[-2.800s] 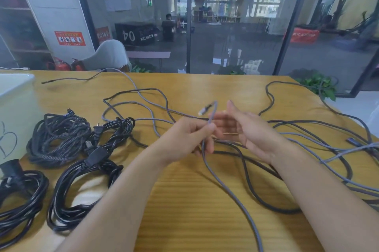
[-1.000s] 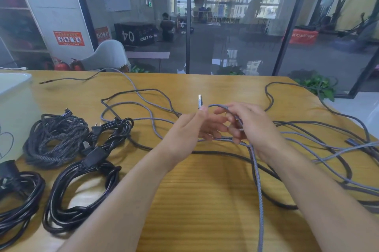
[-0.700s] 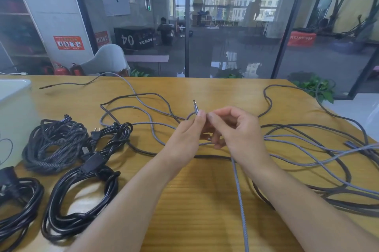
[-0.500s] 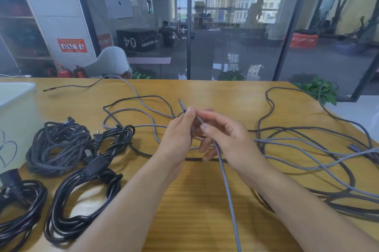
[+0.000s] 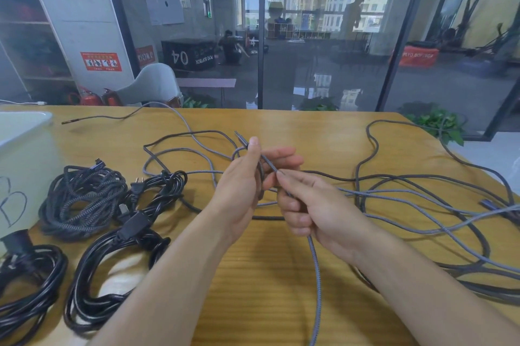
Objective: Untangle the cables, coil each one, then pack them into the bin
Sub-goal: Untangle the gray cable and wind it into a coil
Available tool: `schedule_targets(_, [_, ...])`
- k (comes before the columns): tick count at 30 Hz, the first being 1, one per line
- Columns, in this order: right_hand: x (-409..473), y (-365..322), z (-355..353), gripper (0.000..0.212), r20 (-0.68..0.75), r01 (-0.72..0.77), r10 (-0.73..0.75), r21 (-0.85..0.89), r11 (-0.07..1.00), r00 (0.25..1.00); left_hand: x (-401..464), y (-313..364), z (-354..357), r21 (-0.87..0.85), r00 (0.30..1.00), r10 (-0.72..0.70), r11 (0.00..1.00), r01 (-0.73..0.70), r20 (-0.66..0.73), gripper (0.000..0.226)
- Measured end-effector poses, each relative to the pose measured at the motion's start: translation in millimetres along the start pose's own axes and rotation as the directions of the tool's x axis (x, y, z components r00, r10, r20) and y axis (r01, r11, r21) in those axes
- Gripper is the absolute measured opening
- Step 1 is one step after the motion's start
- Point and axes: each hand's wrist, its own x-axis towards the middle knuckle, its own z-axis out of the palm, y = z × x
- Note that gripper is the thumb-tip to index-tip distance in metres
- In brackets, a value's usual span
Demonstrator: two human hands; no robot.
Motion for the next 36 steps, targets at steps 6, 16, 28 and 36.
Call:
schedule_targets(6, [1.7, 7.2, 8.7, 0.036, 0.008, 0.019, -0.019, -0.002, 1.000, 1.000, -3.2, 6.4, 2.7, -0.071, 0.999, 0.002, 0.997, -0.004, -0.035, 0.053])
schedule_targets(16, [2.8, 14.5, -7.7, 0.044, 0.501, -0.309, 0.292, -0.051, 0.950, 0.814, 1.4, 30.5, -21.3, -0.603, 0.998, 0.022, 0.798, 0.016, 0.056, 0.044])
schedule_targets(28, [10.0, 1.5, -44.4, 0.027, 0.137, -0.097, 0.133, -0.241, 0.966, 0.982, -6.8, 42.3, -30.4, -0.511, 0.992, 0.025, 0.858, 0.042, 0.124, 0.052])
schedule_targets(36, [6.9, -1.8, -65.1, 0.038, 0.169, -0.129, 0.227, -0.456, 0.881, 0.959, -8.4, 44.1, -31.0, -0.455, 0.984, 0.038, 0.889, 0.045, 0.173, 0.049])
